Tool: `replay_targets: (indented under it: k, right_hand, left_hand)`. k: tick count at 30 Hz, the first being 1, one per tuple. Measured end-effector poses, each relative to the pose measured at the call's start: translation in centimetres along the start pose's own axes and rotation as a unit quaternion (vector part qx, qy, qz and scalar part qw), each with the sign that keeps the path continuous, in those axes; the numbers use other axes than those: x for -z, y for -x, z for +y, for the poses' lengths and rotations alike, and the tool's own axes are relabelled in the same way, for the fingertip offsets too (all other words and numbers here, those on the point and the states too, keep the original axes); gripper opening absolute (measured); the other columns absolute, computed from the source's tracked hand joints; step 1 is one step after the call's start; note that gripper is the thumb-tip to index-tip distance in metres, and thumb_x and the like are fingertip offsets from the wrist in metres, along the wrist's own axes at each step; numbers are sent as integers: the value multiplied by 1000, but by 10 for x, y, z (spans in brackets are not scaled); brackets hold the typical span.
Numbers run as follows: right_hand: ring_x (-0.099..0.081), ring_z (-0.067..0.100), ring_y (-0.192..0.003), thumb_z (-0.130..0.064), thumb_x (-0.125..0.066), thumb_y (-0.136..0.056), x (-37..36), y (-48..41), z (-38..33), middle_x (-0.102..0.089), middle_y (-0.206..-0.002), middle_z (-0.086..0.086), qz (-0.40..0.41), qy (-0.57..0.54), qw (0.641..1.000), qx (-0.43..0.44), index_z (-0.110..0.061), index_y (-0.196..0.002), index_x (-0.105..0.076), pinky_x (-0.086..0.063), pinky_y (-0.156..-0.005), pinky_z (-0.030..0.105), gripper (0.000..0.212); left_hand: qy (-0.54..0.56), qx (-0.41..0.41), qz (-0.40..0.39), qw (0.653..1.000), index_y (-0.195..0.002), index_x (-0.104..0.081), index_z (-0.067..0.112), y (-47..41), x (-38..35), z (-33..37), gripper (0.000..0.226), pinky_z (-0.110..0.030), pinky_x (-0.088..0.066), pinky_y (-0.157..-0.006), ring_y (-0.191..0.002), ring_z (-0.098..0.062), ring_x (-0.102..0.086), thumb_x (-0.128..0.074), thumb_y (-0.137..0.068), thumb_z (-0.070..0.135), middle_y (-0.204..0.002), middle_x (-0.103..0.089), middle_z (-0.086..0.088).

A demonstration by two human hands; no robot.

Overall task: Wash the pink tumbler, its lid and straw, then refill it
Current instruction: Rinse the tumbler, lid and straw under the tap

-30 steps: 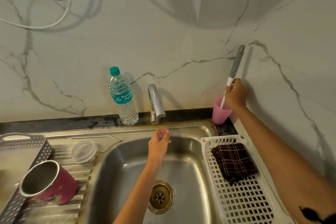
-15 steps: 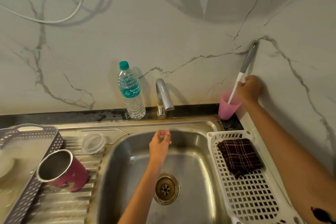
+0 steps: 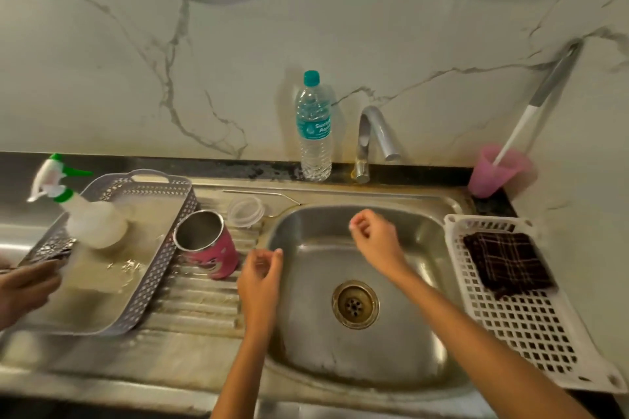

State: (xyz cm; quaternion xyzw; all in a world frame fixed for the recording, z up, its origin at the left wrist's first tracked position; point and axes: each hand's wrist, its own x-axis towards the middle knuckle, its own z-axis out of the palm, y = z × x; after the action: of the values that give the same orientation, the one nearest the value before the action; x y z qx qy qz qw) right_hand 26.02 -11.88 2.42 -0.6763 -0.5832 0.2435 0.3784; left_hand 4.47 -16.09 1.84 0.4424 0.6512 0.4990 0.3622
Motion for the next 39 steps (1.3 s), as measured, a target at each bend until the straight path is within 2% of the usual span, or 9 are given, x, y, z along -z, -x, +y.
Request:
replay_targets:
  k: [9, 14, 18, 21, 24, 29, 31, 34, 39]
  right_hand:
    - [-53, 13, -65, -10, -62, -88, -97, 12, -65, -65, -85, 10, -117, -51, 990, 63, -4, -87, -64, -44, -65, 24, 6]
    - [-50, 12, -64, -12, -61, -89, -109, 11, -68, -63, -86, 9, -145, -42, 987, 55, -4, -87, -63, -41, -63, 20, 8]
    - [-48, 6, -61, -10, -60, -89, -101, 12, -58, -61, -83, 4, -147, -37, 987, 46, -5, -88, -64, -39, -58, 13, 7]
    - [-49, 2, -60, -9, -61, -89, -87, 5, -46, -63, -85, 6, -114, -38, 992, 32, -6, -87, -64, -39, -61, 15, 4]
    - [-54, 7, -68, -8, -61, -90, -64, -11, -31, -61, -87, 3, -57, -31, 998, 2, -6, -91, -64, -43, -68, 21, 4]
    - [-59, 14, -92, -9, -53, -95, -14, -52, -11, -56, -115, 8, 85, -31, 995, -45, -7, -121, -57, -46, -77, 12, 25]
    - [-57, 20, -109, -8, -49, -97, 2, -70, -7, -50, -129, 11, 116, -9, 992, -50, -6, -134, -49, -47, -93, 25, 36]
    - [-53, 27, -122, -9, -46, -100, 16, -92, -1, -54, -133, 15, 105, 12, 991, -77, -3, -138, -47, -42, -100, 33, 39]
    - [-59, 24, -117, -6, -43, -100, 17, -101, 4, -60, -132, 12, 62, -5, 996, -61, -9, -140, -50, -39, -90, 14, 40]
  left_hand:
    - [-16, 30, 162, 986, -112, -44, 11, -36, 62, -37, 66, -43, -46, -89, -101, -32, -53, -90, -68, 28, -115, -49, -13]
    - [38, -2, 35, 999, -148, -20, 24, -62, 68, -46, 110, -29, -41, -105, -127, -16, -46, -92, -65, 12, -147, -33, -7]
    - [67, -23, 27, 997, -145, -27, 17, -69, 64, -40, 99, -33, -54, -94, -111, -8, -59, -87, -68, 1, -136, -49, -7]
    - [90, -28, 10, 995, -139, -37, 20, -67, 51, -30, 89, -17, -54, -69, -95, 0, -64, -85, -68, -2, -124, -57, -3]
    - [90, -38, -41, 994, -130, -44, 31, -63, 28, -25, 83, -29, -55, -83, -106, -17, -64, -89, -65, 7, -121, -62, 0]
    - [72, -41, -158, 984, -132, -46, 32, -55, -25, -16, 87, -34, -53, -92, -110, -12, -62, -93, -60, 17, -123, -63, 4]
    - [62, -48, -189, 979, -132, -46, 29, -55, -48, -18, 88, -34, -53, -93, -112, -12, -61, -94, -59, 17, -125, -61, 4]
    - [42, -51, -225, 972, -131, -45, 31, -54, -78, -20, 89, -22, -51, -91, -113, -7, -59, -93, -59, 13, -124, -60, 10]
    - [27, -46, -256, 965, -129, -45, 31, -59, -108, -30, 87, -28, -54, -92, -109, -2, -60, -92, -59, 8, -121, -60, 11]
